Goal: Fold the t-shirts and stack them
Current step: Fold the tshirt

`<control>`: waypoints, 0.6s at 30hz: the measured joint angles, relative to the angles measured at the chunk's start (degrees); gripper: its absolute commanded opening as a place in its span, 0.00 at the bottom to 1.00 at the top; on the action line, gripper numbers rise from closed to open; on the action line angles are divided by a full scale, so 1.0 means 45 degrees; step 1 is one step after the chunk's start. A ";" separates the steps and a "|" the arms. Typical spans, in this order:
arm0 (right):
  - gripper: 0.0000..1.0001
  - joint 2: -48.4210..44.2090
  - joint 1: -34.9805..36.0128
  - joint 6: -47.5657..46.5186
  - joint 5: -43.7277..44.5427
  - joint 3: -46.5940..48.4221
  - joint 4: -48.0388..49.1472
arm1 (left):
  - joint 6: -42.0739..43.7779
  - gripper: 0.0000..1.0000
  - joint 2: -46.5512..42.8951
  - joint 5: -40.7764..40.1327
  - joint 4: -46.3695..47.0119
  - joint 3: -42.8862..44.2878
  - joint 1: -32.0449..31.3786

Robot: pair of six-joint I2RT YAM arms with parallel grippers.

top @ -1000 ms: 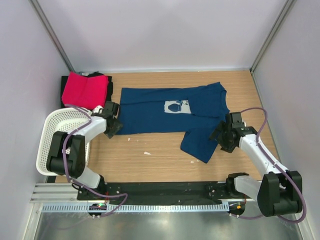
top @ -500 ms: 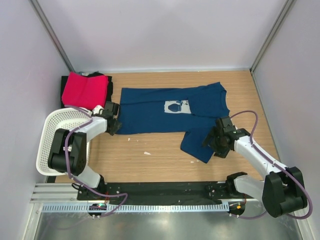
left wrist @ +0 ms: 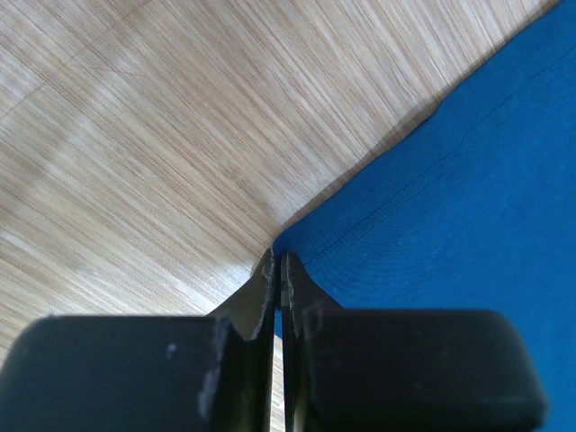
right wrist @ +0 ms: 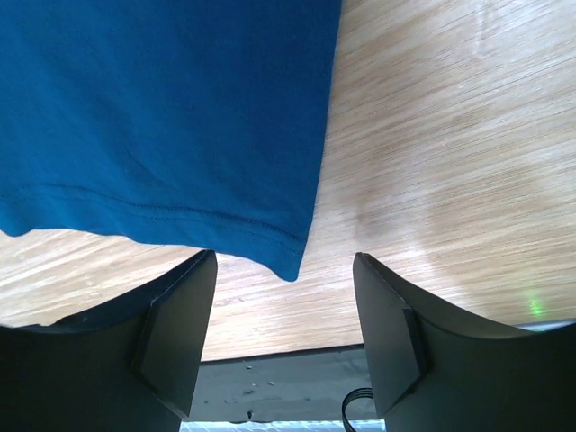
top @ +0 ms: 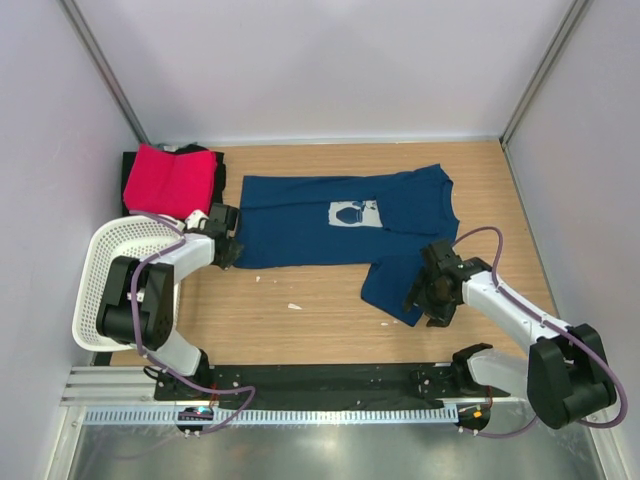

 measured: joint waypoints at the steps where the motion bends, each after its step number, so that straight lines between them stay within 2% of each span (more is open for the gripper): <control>1: 0.65 0.0000 0.0063 0.0005 0.0000 -0.0024 0.0005 | 0.0000 0.00 0.0000 -0.0005 0.0005 0.0000 0.0000; 4: 0.61 0.0039 0.0228 0.0010 0.0005 -0.0146 0.0049 | 0.0000 0.00 0.0000 -0.0005 0.0024 -0.0010 0.0000; 5: 0.56 0.0092 0.0262 0.0005 0.0000 -0.0214 0.0092 | 0.0000 0.00 0.0000 -0.0005 0.0029 -0.0010 0.0000; 11: 0.49 0.0554 0.0491 -0.0010 -0.0185 -0.0457 0.0296 | 0.0005 0.00 0.0000 -0.0015 0.0049 -0.0015 0.0000; 14: 0.41 0.0578 0.0583 -0.0029 -0.0233 -0.0461 0.0345 | 0.0010 0.00 0.0000 -0.0010 0.0049 -0.0015 0.0000; 15: 0.33 0.0593 0.0593 -0.0029 -0.0243 -0.0461 0.0379 | 0.0010 0.00 0.0000 -0.0015 0.0049 -0.0015 0.0000; 18: 0.18 0.0651 0.0602 -0.0029 -0.0262 -0.0466 0.0500 | 0.0019 0.00 0.0000 -0.0015 0.0049 -0.0015 0.0000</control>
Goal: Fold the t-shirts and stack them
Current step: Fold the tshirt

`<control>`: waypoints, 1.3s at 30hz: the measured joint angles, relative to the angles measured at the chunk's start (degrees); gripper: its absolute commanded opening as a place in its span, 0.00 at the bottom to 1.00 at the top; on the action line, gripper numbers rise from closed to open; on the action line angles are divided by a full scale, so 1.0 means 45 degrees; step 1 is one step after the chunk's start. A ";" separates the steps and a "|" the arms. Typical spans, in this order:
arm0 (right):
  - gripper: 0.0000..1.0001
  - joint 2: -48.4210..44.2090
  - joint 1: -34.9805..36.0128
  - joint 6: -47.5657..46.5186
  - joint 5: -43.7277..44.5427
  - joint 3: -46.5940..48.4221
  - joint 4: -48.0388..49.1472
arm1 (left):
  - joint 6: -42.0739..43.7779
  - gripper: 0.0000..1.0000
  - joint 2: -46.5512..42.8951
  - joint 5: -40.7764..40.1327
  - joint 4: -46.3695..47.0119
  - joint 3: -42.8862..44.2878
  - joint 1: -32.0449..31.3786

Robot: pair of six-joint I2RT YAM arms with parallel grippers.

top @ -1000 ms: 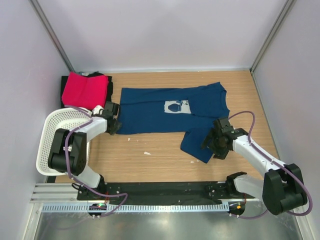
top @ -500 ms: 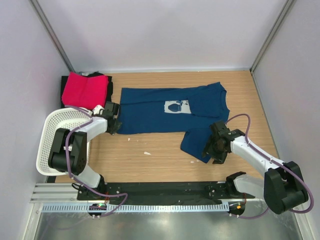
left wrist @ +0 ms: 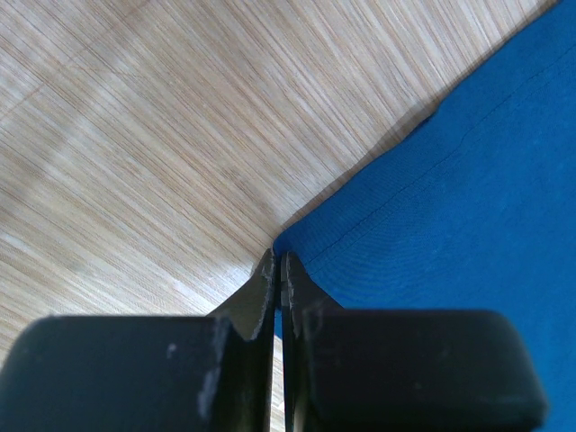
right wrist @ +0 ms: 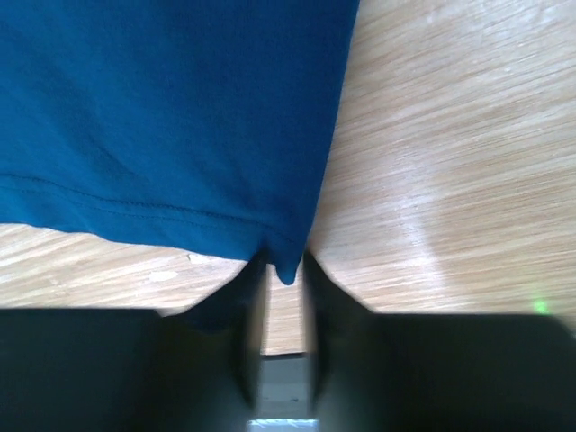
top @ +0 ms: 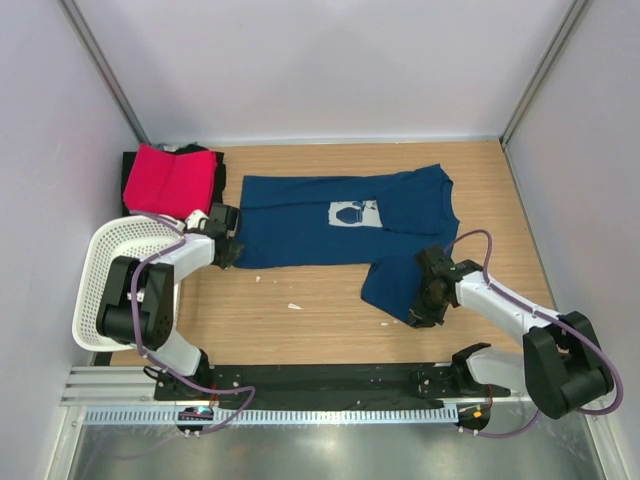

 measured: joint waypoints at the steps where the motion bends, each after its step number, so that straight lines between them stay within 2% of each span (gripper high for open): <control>1: 0.15 0.0029 0.0010 -0.0005 0.0039 0.0000 0.0039 | 0.0039 0.00 0.0000 0.0000 0.0000 0.0000 0.0000; 2: 0.09 0.0049 0.0015 -0.0019 0.0073 0.0005 0.0053 | 0.0049 0.00 0.0000 0.0000 -0.0005 0.0005 0.0000; 5: 0.02 0.0039 0.0039 -0.0068 0.0389 0.0180 -0.0029 | 0.0160 0.00 0.0005 0.0010 -0.0058 0.0049 0.0000; 9: 0.01 0.0039 0.0039 -0.0204 0.0991 0.1112 -0.0403 | 0.0442 0.00 0.0024 0.0010 -0.0500 0.0228 0.0000; 18: 0.01 0.0432 -0.0063 -0.0826 0.2166 0.4983 -0.1141 | 0.0767 0.00 0.0000 0.0005 -0.1797 0.1069 0.0000; 22: 0.01 0.1345 -0.0403 -0.1316 0.2399 0.6037 -0.1127 | 0.0763 0.00 0.0000 0.0005 -0.2147 0.1812 0.0000; 32: 0.01 0.3774 -0.2365 -0.2793 0.2574 0.8466 -0.0680 | 0.0311 0.00 0.0748 -0.0053 -0.2812 0.3653 0.0000; 39: 0.01 0.5557 -0.2696 -0.3551 0.2569 1.0496 0.0000 | -0.0257 0.00 0.1506 -0.0257 -0.3274 0.4571 0.0000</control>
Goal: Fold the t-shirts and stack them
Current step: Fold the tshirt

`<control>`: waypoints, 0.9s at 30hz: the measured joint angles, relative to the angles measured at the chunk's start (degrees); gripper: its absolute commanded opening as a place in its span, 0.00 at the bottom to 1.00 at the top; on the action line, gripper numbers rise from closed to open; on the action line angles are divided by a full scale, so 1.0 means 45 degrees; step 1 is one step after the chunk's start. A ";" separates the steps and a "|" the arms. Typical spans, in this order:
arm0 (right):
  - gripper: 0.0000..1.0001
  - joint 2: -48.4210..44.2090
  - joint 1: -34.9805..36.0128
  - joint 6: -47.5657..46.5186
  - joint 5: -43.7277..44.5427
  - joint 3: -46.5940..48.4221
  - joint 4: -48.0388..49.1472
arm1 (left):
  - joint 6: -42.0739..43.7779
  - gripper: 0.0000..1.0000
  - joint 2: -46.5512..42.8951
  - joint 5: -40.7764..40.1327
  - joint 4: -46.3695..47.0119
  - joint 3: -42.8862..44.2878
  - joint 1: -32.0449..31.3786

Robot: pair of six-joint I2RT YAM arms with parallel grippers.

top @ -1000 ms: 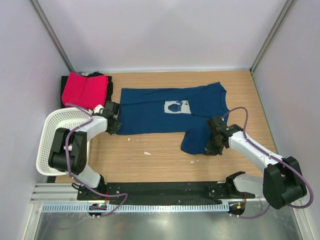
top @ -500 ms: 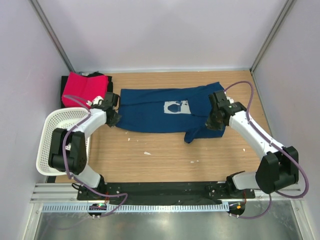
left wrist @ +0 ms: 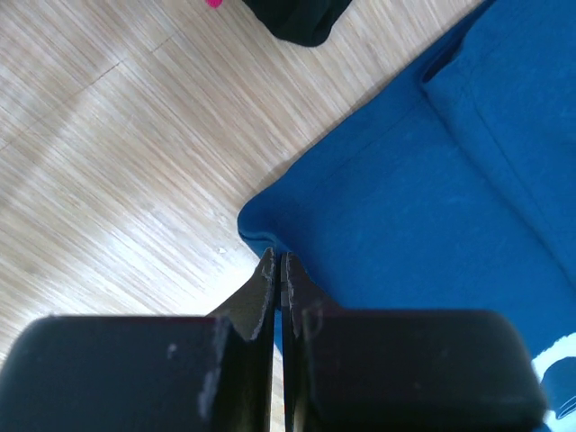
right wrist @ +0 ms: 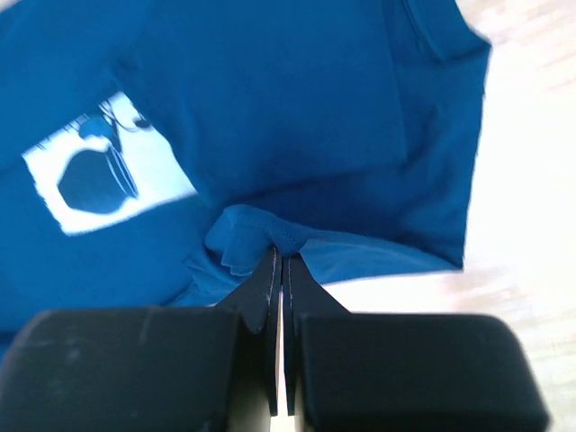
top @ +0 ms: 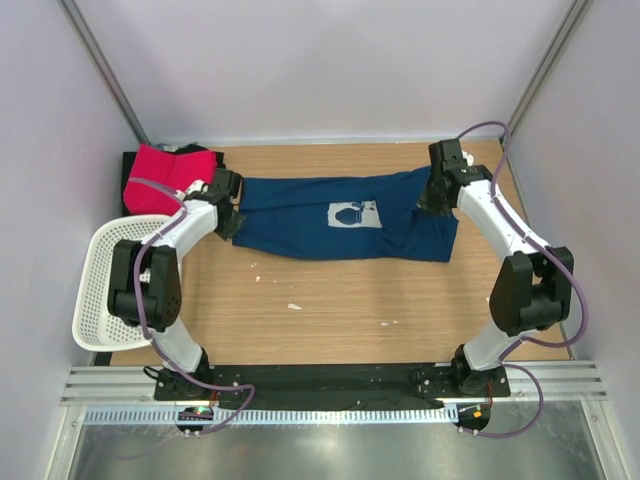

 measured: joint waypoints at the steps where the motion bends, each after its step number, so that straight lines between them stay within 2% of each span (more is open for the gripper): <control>1: 0.01 0.0165 -0.0029 -0.0073 -0.0010 0.0189 0.0092 | -0.0049 0.00 0.0068 -0.0029 -0.0039 0.0097 0.0000; 27: 0.01 0.3701 -0.0962 -0.1258 -0.0481 0.4260 0.1540 | -0.0170 0.00 0.2647 -0.0549 -0.0403 0.3526 0.0311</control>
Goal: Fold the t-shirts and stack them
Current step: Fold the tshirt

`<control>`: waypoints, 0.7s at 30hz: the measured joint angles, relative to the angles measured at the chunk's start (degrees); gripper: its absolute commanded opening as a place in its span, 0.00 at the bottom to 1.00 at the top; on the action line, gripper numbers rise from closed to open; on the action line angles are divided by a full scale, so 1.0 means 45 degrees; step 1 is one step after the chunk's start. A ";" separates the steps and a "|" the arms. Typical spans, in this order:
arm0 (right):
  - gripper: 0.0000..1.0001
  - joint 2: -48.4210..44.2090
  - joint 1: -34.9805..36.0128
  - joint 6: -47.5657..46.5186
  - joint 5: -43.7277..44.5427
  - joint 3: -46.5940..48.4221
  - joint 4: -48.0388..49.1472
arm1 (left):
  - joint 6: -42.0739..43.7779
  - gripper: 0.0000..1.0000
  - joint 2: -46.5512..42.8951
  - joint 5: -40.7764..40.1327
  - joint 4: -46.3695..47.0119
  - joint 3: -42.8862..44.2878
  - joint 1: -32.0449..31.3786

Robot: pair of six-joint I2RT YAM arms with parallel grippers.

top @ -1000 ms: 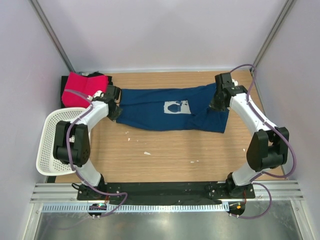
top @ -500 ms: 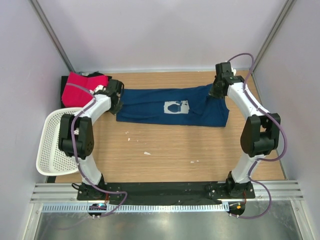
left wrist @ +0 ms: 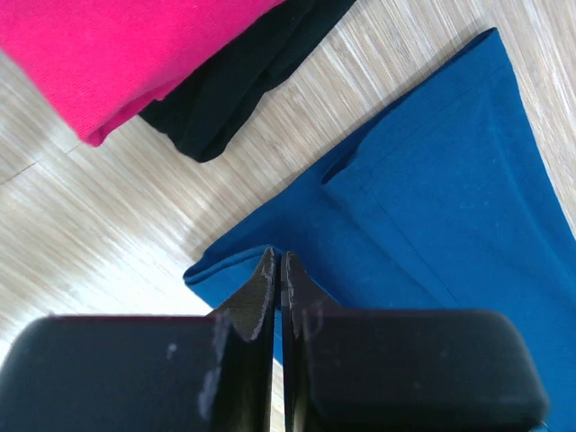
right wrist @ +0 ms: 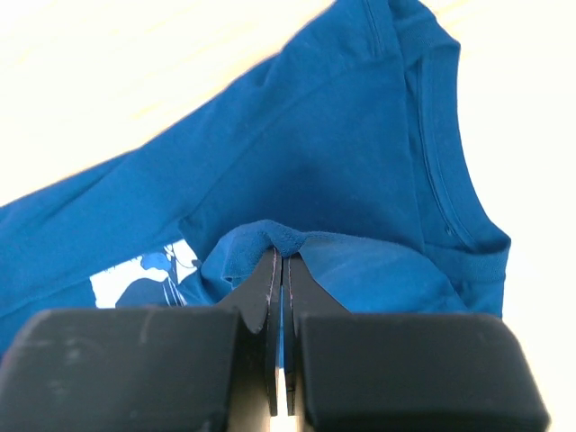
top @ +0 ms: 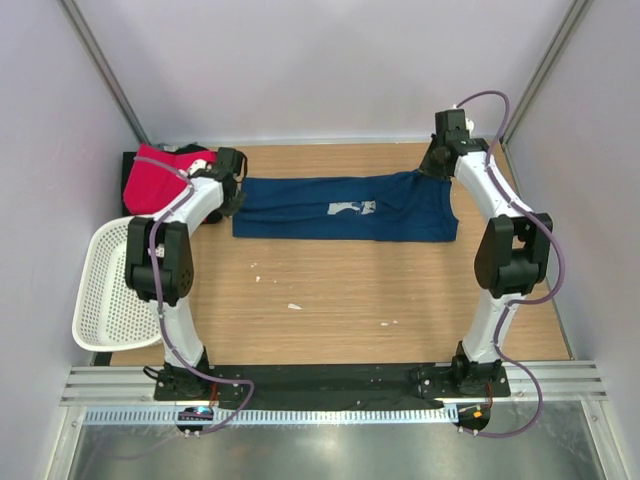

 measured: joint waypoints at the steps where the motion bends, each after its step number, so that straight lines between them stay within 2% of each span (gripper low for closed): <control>1: 0.01 0.0107 -0.0029 -0.0029 -0.0005 0.0117 0.0029 | 0.0000 0.00 0.0097 0.0000 -0.0005 0.0068 -0.0005; 21: 0.01 0.2443 -0.0393 -0.0223 -0.0418 0.2351 0.0301 | -0.0015 0.00 0.1190 -0.0112 0.0000 0.1224 0.0087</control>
